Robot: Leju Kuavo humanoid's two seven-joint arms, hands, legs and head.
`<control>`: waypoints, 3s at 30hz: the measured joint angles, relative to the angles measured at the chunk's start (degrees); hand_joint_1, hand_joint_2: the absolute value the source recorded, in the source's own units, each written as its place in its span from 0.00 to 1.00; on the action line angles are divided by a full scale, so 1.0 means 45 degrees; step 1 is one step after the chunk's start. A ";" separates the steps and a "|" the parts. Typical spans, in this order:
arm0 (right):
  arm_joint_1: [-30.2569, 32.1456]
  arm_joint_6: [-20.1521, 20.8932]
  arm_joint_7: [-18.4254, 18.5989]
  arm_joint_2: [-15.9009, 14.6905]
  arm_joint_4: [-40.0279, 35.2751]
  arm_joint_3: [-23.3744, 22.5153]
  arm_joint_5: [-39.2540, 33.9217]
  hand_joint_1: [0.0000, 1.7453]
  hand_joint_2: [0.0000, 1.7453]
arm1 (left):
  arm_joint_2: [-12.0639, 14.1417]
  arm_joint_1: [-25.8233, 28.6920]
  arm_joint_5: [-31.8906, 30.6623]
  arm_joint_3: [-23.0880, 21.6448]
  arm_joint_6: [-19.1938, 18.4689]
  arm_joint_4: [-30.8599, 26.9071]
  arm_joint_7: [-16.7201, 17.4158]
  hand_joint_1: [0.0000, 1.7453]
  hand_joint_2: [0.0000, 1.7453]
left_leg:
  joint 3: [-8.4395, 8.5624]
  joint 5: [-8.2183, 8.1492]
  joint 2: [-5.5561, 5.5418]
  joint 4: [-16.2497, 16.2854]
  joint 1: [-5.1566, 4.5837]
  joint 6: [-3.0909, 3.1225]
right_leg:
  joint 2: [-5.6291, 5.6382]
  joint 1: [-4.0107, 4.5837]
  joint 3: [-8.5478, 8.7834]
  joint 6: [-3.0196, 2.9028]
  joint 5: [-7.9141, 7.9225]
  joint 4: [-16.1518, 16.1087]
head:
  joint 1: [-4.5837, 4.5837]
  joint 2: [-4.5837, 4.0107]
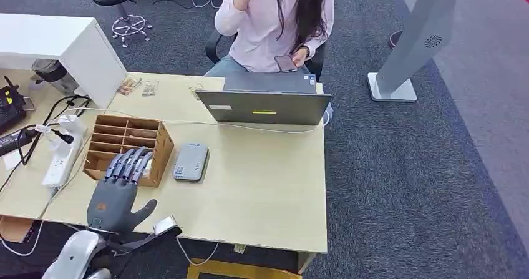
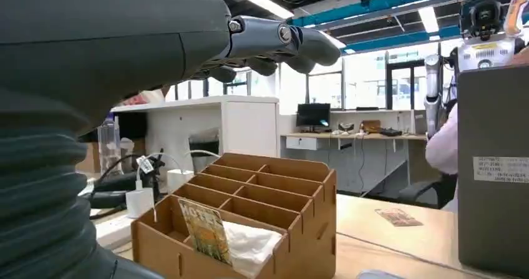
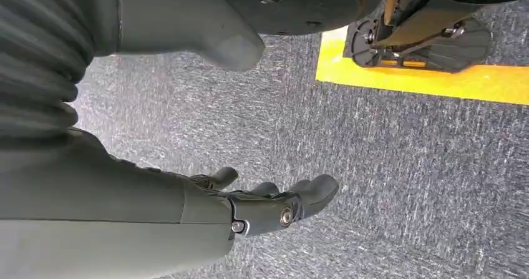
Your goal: Pass the card to the sensor for recognition and then transmit it.
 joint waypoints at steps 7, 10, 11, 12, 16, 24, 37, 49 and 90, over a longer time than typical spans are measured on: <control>-0.0001 0.0083 -0.0034 -0.0005 0.0005 -0.0048 -0.0005 0.00 1.00 | 0.0778 -0.0170 0.0704 0.0625 -0.3166 0.0262 0.0816 0.00 1.00 | 0.0005 0.0004 -0.0010 0.0001 0.0003 -0.0005 | -0.0010 0.0002 0.0000 -0.0001 -0.0001 0.0000 | -0.0005 0.0000; -0.0002 0.0165 -0.0039 -0.0010 0.0005 -0.0049 -0.0005 0.00 1.00 | 0.1045 -0.0560 0.0869 0.0971 -0.3424 0.0664 0.0806 0.00 1.00 | 0.0003 0.0005 -0.0016 0.0001 0.0006 -0.0006 | -0.0014 0.0006 0.0001 -0.0001 -0.0001 0.0001 | -0.0005 0.0000; -0.0005 0.0209 -0.0015 -0.0010 0.0005 -0.0049 0.0000 0.00 1.00 | 0.1092 -0.0738 0.0899 0.1020 -0.3478 0.0817 0.0801 0.00 1.00 | 0.0003 0.0005 -0.0018 0.0001 0.0006 -0.0006 | -0.0015 0.0007 0.0002 -0.0001 0.0000 0.0001 | 0.0000 0.0000; -0.0007 0.0218 0.0000 -0.0010 0.0005 -0.0048 0.0004 0.00 1.00 | 0.1136 -0.0910 0.0913 0.1068 -0.3497 0.0975 0.0797 0.00 1.00 | 0.0004 0.0005 -0.0017 0.0001 0.0006 -0.0006 | -0.0015 0.0007 0.0003 -0.0001 0.0000 0.0001 | -0.0005 0.0000; -0.0011 0.0272 0.0083 -0.0010 0.0005 -0.0048 0.0024 0.00 1.00 | 0.1156 -0.1595 0.0913 0.1098 -0.3618 0.1592 0.0797 0.00 1.00 | 0.0002 0.0006 -0.0018 0.0002 0.0004 -0.0005 | -0.0015 0.0008 0.0007 0.0000 0.0001 0.0000 | 0.0000 0.0000; -0.0014 0.0452 0.0107 -0.0019 0.0005 -0.0044 0.0078 0.00 1.00 | 0.1287 -0.2448 0.0864 0.1098 -0.3774 0.2531 0.1044 0.00 1.00 | 0.0003 0.0005 -0.0017 0.0009 0.0003 -0.0005 | -0.0013 0.0005 0.0004 0.0003 0.0004 0.0000 | 0.0000 0.0000; -0.0010 0.0491 0.0068 -0.0034 0.0005 -0.0038 0.0078 0.00 1.00 | 0.1253 -0.2957 0.0729 0.1064 -0.3851 0.3448 0.1175 0.00 1.00 | 0.0004 0.0005 -0.0011 0.0008 0.0003 -0.0005 | -0.0005 0.0005 -0.0002 0.0002 0.0003 -0.0001 | 0.0000 0.0000; -0.0011 0.0529 0.0068 -0.0049 0.0005 -0.0005 0.0078 0.00 1.00 | 0.1253 -0.3017 0.0733 0.1030 -0.3832 0.3823 0.1195 1.00 1.00 | 0.0003 0.0005 -0.0011 0.0009 0.0003 -0.0005 | -0.0004 0.0005 -0.0003 0.0002 0.0003 -0.0001 | 0.0000 0.0000; -0.0013 0.0437 -0.0209 -0.0097 0.0005 0.0175 -0.0384 0.00 1.00 | 0.1899 -0.3928 0.1676 0.0680 -0.3274 0.0718 0.0287 1.00 1.00 | 0.0005 0.0005 -0.0010 0.0012 0.0004 -0.0005 | -0.0003 0.0006 -0.0005 0.0002 0.0005 0.0000 | -0.0005 0.0000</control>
